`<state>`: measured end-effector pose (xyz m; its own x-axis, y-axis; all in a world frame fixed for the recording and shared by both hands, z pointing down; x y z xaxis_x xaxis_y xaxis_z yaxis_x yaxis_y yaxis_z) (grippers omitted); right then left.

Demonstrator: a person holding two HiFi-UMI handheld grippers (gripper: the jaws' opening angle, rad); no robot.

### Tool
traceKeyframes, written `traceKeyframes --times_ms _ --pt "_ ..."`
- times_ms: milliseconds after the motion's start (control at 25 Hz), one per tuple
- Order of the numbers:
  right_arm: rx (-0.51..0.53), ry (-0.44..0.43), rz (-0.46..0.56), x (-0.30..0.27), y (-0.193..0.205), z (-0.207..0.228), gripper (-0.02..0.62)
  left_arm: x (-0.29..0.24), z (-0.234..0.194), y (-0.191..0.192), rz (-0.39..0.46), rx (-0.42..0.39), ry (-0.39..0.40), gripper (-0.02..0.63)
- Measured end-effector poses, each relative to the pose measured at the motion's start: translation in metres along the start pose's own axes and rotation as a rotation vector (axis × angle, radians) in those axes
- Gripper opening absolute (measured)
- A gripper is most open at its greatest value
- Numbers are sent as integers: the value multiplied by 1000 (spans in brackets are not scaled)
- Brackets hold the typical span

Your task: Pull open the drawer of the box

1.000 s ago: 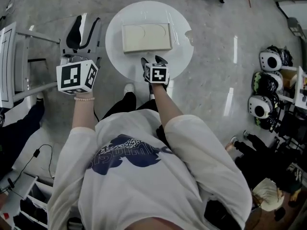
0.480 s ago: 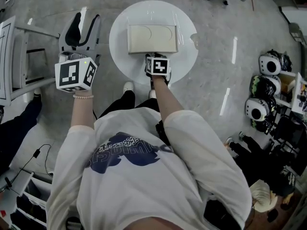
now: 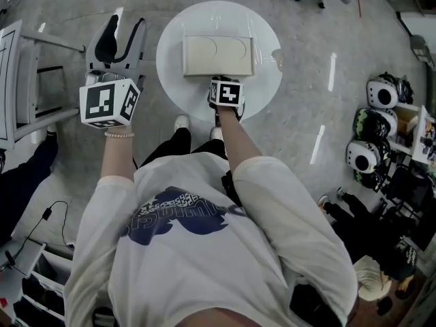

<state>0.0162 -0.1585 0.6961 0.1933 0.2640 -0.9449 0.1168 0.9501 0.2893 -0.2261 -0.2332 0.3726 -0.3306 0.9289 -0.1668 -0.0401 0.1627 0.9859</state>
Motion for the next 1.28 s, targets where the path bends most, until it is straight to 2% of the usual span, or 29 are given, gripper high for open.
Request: traceKeyframes --times_ms 280,760,1280 --pt "-9 -20 -5 4 9 -2 61 -2 9 5 -13 4 17 206" --pt "-7 -44 -15 16 50 -5 61 8 35 24 -45 26 40 206" --pt "12 -71 -27 26 87 -10 61 29 46 30 -53 37 25 206"
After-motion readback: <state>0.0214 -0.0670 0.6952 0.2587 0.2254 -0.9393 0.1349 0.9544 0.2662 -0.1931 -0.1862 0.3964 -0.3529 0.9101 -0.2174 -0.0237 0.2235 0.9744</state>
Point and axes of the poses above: the fingertips, and each gripper's own axes: x backward along the fingers, z to its right, y out of its underside, the point moved 2 cm from there along x, backward along the fingers, and after that the axes turned 8 degrees about -z, right-handed, at the moved point
